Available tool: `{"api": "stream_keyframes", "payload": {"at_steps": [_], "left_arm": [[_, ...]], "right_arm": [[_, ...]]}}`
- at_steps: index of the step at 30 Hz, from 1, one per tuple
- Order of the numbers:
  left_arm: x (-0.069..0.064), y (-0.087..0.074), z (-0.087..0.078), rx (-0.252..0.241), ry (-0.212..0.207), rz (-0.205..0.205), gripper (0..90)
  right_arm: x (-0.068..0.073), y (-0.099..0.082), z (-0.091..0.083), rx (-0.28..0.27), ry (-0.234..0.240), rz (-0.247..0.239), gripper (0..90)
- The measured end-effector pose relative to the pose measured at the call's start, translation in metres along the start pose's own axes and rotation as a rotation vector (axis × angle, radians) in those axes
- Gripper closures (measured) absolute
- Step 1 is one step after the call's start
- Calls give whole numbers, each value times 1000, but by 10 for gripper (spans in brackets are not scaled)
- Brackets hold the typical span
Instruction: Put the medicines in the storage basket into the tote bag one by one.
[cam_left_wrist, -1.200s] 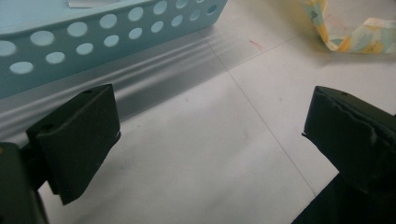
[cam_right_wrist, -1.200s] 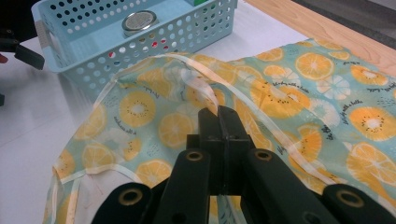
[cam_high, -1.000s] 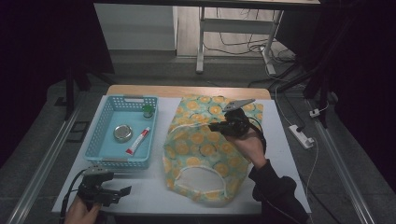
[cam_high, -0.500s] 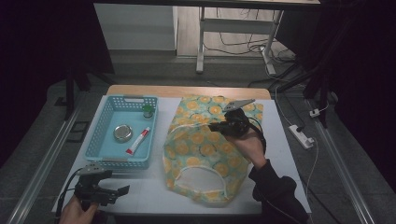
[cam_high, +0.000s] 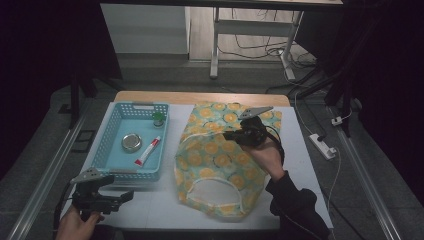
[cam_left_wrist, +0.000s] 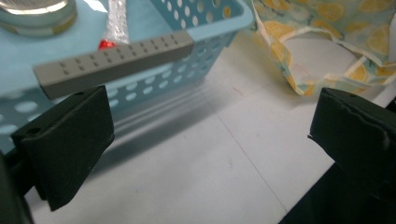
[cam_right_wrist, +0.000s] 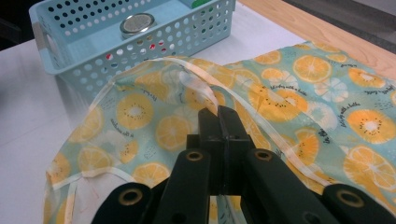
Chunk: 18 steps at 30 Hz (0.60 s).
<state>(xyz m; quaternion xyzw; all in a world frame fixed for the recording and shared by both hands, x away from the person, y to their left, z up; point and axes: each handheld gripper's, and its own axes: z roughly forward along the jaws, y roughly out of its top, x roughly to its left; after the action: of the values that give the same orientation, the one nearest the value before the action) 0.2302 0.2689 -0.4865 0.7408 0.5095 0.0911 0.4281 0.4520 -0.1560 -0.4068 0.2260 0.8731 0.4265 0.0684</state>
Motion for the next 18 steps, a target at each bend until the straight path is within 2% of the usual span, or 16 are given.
{"api": "stream_keyframes", "payload": {"at_steps": [3,7,11,13,18], "left_arm": [[1,3,-1,4,-8,-12,0],[3,7,-2,0,17,-4,1],[4,13,-1,-22,29,13,1],[5,16,-1,-46,26,7,2],[11,25,2,-49,48,2,2]], "right_arm": [[1,0,-1,-4,1,4,900],[2,1,-2,-5,1,-2,900],[3,1,-2,-8,-3,-6,900],[3,1,-2,-9,-4,-6,900],[2,0,-2,-10,-5,-7,900]]}}
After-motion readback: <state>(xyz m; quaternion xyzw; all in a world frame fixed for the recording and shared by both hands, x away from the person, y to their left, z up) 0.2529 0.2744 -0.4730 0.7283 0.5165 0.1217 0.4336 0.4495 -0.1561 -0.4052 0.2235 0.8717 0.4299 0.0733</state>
